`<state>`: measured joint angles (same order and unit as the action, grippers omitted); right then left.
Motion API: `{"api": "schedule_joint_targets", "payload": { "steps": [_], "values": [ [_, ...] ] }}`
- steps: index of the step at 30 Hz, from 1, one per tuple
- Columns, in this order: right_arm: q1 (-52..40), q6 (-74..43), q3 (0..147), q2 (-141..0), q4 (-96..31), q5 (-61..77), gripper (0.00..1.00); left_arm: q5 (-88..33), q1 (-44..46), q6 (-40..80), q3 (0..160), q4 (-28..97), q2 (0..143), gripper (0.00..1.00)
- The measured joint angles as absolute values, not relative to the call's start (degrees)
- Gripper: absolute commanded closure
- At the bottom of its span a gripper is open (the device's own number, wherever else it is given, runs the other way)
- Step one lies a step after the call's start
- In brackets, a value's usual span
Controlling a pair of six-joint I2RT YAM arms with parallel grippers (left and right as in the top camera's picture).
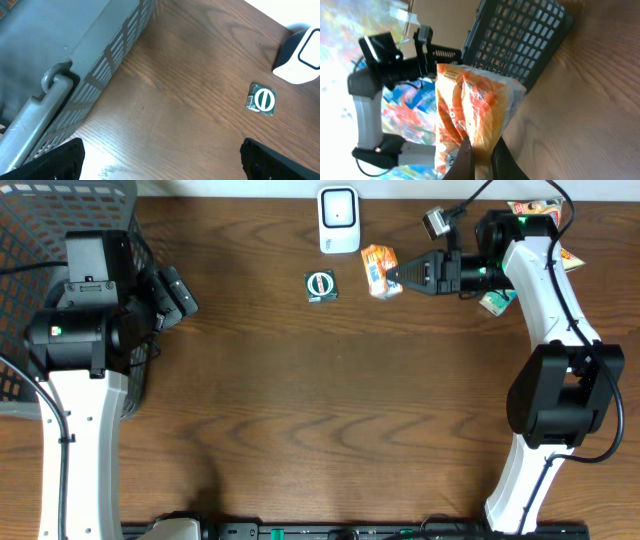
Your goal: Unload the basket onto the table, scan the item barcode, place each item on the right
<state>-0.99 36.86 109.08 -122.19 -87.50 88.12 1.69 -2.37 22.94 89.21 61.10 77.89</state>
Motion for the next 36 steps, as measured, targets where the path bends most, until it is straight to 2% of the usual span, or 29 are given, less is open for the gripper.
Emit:
{"api": "schedule_joint_targets", "payload": {
  "steps": [5,10,24,36],
  "values": [
    [-1.0,46.2,109.0,-122.2,-89.3,88.1,0.99,1.7,-2.4,22.9,89.2,61.1,77.9,0.02],
    [-1.0,49.5,109.0,-122.2,-89.1,88.1,0.99,1.7,-2.4,22.9,89.2,61.1,77.9,0.02],
    [-2.0,51.3,109.0,-122.2,-80.4,88.1,0.99,1.7,-2.4,22.9,89.2,61.1,77.9,0.02],
    [-2.9,51.3,109.0,-122.2,-79.8,87.9,0.99,1.7,-2.4,22.9,89.2,61.1,77.9,0.02]
  ]
}}
